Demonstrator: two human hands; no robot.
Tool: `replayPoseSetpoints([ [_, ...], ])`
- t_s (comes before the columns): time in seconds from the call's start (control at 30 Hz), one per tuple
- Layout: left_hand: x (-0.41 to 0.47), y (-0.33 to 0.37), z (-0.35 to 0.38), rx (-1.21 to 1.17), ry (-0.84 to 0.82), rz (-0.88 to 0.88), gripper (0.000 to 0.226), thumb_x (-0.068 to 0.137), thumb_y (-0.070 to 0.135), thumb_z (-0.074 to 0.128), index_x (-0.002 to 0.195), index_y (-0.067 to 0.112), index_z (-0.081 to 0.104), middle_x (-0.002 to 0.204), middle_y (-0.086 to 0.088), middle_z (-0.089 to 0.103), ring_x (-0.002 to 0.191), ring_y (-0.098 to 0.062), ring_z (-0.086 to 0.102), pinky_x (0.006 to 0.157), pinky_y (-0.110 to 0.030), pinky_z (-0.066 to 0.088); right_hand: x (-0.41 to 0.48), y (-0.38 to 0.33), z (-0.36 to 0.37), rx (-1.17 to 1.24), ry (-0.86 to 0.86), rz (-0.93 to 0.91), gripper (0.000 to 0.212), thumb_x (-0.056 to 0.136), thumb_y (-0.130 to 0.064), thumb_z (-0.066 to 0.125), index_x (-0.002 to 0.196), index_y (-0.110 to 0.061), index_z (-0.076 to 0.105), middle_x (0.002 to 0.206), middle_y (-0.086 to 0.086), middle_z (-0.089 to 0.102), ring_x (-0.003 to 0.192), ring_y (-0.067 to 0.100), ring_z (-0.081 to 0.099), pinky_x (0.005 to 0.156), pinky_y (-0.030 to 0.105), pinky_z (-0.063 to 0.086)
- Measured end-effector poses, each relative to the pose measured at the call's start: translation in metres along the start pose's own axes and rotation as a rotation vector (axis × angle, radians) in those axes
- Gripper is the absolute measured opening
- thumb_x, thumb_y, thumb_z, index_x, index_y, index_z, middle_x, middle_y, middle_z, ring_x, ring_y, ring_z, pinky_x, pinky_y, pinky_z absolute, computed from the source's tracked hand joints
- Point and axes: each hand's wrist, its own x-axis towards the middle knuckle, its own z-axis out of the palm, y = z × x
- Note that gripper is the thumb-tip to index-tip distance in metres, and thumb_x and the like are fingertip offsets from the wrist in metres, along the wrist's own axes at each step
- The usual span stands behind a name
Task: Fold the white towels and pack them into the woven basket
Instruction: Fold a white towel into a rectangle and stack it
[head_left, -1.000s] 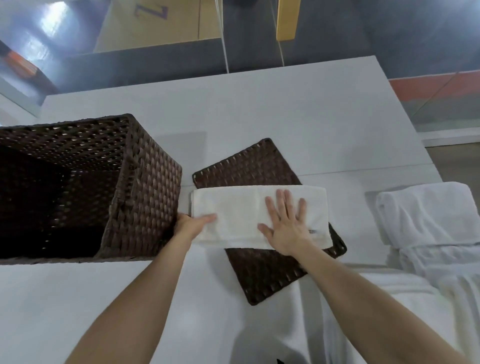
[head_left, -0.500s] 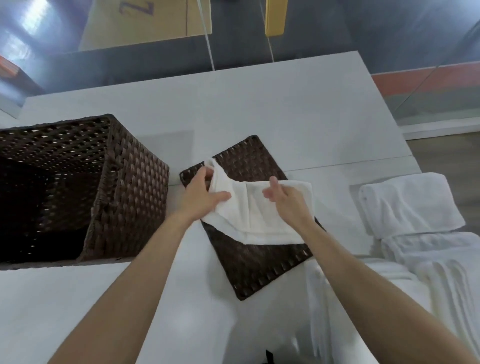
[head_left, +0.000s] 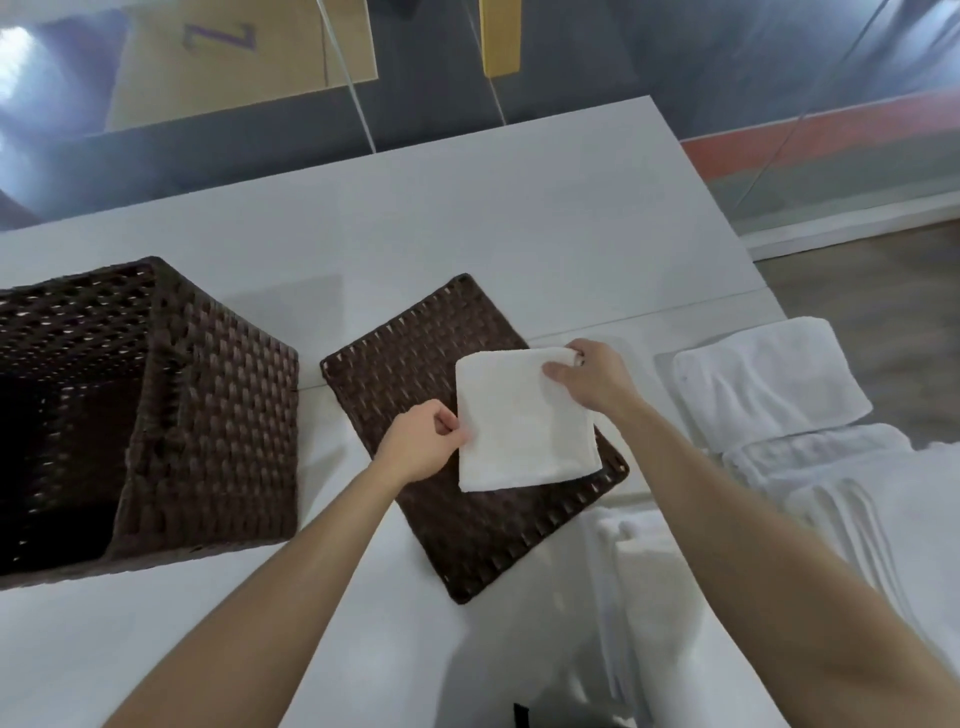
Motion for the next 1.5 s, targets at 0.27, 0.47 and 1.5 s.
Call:
replayPoseSetpoints([
  [0.27, 0.035, 0.019, 0.025, -0.537, -0.057, -0.358, 0.087, 0.089, 0.062, 0.080, 0.147, 0.004, 0.054, 0.136, -0.010, 0.067, 0.116, -0.028, 0.067, 0.096, -0.045, 0.062, 0.022, 0.033, 0.013, -0.046, 0.012, 0.034, 0.045, 0.095, -0.041, 0.077, 0.125, -0.016, 0.054, 0.111, 0.004, 0.064, 0.102, 0.028, 0.062, 0.077, 0.035, 0.043],
  [0.47, 0.037, 0.047, 0.027, -0.706, -0.106, -0.453, 0.063, 0.085, 0.038, 0.087, 0.131, 0.010, 0.056, 0.115, -0.006, 0.069, 0.101, -0.023, 0.067, 0.084, -0.042, 0.055, 0.000, 0.022, 0.007, -0.245, 0.151, -0.055, 0.057, 0.097, -0.036, 0.074, 0.137, -0.008, 0.045, 0.131, 0.013, 0.055, 0.118, 0.034, 0.057, 0.086, 0.040, 0.047],
  [1.5, -0.219, 0.098, -0.044, -1.172, 0.031, 0.461, 0.035, 0.105, 0.019, 0.068, 0.140, 0.017, 0.065, 0.137, -0.002, 0.075, 0.128, -0.022, 0.070, 0.111, -0.040, 0.054, -0.323, -0.059, -0.136, 0.566, 0.168, -0.489, 0.025, 0.106, -0.045, 0.058, 0.123, -0.030, 0.068, 0.111, -0.012, 0.077, 0.100, 0.009, 0.074, 0.083, 0.028, 0.058],
])
